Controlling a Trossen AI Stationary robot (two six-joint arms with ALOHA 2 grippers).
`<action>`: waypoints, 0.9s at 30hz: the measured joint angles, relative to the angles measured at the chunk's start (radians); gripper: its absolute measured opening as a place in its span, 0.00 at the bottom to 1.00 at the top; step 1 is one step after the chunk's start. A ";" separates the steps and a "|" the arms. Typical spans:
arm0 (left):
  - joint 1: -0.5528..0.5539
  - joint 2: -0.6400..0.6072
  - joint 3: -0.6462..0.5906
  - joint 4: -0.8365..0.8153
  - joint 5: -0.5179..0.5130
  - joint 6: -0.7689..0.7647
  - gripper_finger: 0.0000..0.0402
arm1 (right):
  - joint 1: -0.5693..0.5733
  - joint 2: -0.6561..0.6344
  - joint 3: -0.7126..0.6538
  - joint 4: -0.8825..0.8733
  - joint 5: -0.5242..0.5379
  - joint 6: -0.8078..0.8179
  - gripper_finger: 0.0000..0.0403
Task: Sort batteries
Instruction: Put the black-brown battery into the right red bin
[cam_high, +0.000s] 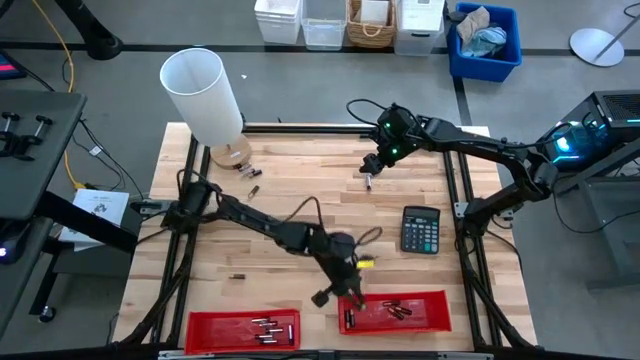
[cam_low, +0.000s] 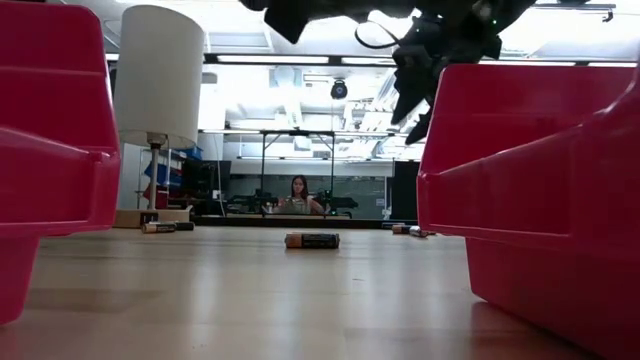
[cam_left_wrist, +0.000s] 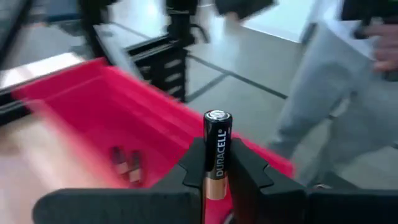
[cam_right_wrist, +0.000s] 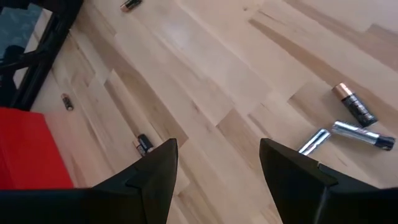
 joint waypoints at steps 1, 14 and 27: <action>-0.006 0.012 0.007 -0.003 0.006 0.003 0.07 | 0.000 0.000 0.000 0.000 0.006 -0.002 0.55; -0.007 0.044 0.037 0.047 0.017 -0.166 0.43 | 0.000 0.000 0.000 0.032 0.006 0.029 0.55; 0.151 -0.324 -0.216 -0.830 -0.268 -0.128 0.49 | 0.000 0.000 0.000 0.031 -0.003 0.033 0.55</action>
